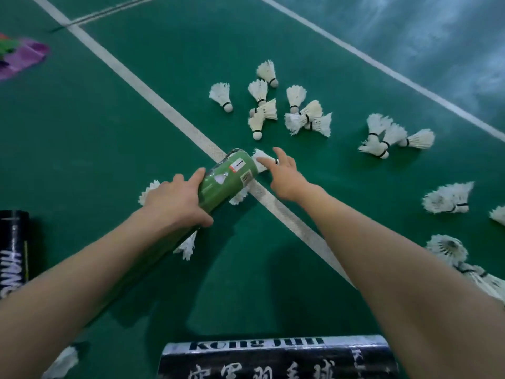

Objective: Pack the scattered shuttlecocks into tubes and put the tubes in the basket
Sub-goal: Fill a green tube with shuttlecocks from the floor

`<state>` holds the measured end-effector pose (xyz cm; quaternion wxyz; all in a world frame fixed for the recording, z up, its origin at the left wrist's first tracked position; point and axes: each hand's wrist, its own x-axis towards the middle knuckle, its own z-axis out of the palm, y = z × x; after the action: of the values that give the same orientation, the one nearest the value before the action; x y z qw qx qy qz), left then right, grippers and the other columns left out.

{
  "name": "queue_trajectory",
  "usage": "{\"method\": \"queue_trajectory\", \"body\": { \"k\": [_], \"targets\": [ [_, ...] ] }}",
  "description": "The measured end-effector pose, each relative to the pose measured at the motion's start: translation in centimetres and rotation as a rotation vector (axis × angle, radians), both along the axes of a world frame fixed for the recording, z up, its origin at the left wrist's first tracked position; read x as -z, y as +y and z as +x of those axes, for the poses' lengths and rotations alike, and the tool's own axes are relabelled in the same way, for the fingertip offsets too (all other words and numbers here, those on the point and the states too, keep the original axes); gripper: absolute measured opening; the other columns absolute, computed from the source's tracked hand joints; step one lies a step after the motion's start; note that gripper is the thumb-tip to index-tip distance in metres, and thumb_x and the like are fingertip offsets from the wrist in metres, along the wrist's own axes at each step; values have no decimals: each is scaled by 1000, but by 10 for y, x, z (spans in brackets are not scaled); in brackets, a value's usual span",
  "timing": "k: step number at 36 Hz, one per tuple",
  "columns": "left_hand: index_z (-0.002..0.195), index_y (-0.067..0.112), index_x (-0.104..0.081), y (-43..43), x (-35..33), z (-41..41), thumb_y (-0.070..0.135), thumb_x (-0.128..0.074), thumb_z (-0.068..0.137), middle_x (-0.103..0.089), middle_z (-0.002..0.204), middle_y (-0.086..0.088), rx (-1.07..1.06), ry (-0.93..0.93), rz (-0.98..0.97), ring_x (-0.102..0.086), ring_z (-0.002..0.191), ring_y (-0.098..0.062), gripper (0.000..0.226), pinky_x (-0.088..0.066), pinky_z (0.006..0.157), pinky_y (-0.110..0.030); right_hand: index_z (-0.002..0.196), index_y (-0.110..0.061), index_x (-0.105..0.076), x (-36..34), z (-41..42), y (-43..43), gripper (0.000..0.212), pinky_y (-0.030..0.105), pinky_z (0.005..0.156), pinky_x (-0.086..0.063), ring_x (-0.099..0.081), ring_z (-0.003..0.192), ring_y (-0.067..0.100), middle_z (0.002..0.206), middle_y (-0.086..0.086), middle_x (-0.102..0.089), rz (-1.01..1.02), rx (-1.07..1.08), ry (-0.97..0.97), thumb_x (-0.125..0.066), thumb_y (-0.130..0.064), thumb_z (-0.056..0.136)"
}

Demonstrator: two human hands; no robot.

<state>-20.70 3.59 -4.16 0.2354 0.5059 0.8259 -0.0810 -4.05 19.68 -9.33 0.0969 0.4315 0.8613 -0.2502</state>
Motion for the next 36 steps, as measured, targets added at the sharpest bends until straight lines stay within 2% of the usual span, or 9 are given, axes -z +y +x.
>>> {"method": "queue_trajectory", "body": {
  "k": [7,12,18,21,24,27,31,33,36],
  "targets": [
    [150,37,-2,15,10,-4,49,-73,67,-41,106,-3,-1,-42,-22,-52,93,-24,109,-48,72,-34,149,-23,-23,31,-26,21,68,51,107,-31,-1,145,31,159,-4,16,165,-264,-279,-37,6,88],
    [149,37,-4,18,18,0,47,-74,68,-40,104,-4,-23,-90,-25,-52,93,-24,108,-50,72,-34,128,-8,-41,40,-16,22,46,33,75,-44,-37,119,28,143,7,-28,290,-168,-193,-48,9,86],
    [148,37,-5,18,21,14,47,-74,67,-42,109,-5,-13,-110,-19,-50,100,-27,107,-49,78,-37,117,2,-49,47,12,21,34,30,70,-37,-45,104,29,123,16,-41,396,-44,-187,-42,15,87],
    [149,37,-5,16,20,21,46,-74,67,-42,108,-5,-3,-97,-13,-50,100,-27,108,-48,77,-37,103,1,-51,44,34,19,21,34,68,-34,-43,85,26,108,15,-44,352,113,-21,-41,11,88],
    [148,39,-5,12,15,30,48,-74,66,-40,106,-4,6,-86,-15,-49,100,-27,108,-51,82,-42,99,0,-54,25,50,13,13,33,77,-43,-45,80,16,100,3,-41,166,402,349,-43,-6,98],
    [146,40,-7,8,8,42,48,-74,65,-40,105,-3,12,-85,-4,-49,100,-27,106,-50,85,-45,102,-5,-57,-5,67,-1,12,10,72,-45,-58,84,14,105,7,-45,22,565,645,-48,-11,99],
    [148,40,-4,-7,-6,60,47,-72,67,-39,106,-3,49,-73,53,-46,99,-25,107,-49,81,-40,98,-13,-57,-41,98,-28,9,22,76,-48,-56,70,6,90,4,-59,-303,762,959,-48,-12,99],
    [148,41,-2,-16,-17,69,48,-72,68,-38,103,-2,78,-61,96,-44,96,-23,107,-47,78,-37,96,-10,-57,-60,113,-46,13,22,72,-49,-54,71,9,83,4,-58,-469,733,1033,-45,-6,99],
    [146,44,-2,-30,-40,81,50,-71,67,-37,102,0,145,-71,146,-42,95,-21,105,-48,78,-36,95,-10,-56,-87,131,-70,14,25,71,-48,-54,72,13,81,6,-58,-502,626,923,-44,-7,99]
  ]
}}
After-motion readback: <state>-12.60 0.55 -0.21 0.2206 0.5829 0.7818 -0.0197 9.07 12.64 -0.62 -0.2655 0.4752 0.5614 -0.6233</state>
